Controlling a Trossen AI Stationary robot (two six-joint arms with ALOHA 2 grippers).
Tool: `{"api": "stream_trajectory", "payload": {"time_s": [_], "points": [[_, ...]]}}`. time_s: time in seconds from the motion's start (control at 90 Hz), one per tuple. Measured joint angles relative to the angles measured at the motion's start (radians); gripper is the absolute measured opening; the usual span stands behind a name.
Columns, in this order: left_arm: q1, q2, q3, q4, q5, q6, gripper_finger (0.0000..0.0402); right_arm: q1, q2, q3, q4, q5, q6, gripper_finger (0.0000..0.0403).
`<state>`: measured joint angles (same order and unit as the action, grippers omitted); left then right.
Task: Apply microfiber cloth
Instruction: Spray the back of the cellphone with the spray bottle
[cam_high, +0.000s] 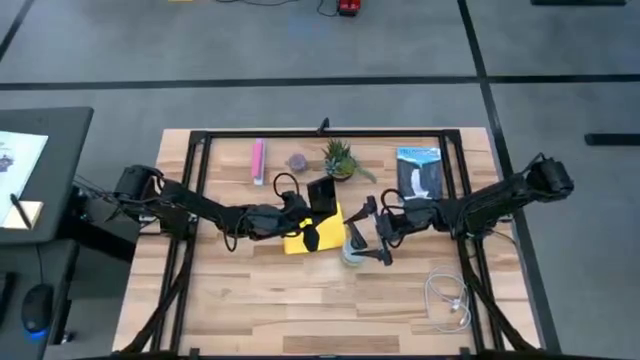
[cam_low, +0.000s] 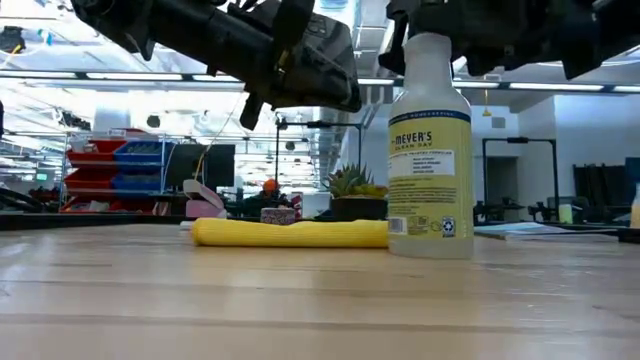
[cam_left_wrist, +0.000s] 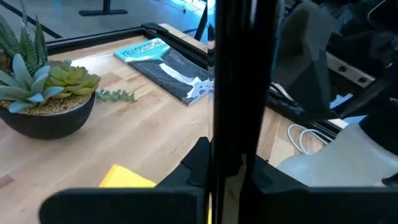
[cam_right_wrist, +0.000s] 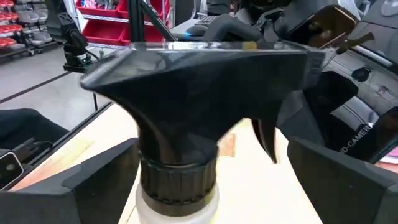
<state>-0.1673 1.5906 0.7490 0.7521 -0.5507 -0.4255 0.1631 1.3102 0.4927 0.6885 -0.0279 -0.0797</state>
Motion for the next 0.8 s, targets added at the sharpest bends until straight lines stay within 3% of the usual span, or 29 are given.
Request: {"api": "stream_trajectory", "payload": {"time_s": [0.8], "points": [[0.000,0.000,0.058,-0.014,0.070,0.038,0.0011,0.000,0.000,0.000,0.000,-0.006,0.003,0.0395]]}}
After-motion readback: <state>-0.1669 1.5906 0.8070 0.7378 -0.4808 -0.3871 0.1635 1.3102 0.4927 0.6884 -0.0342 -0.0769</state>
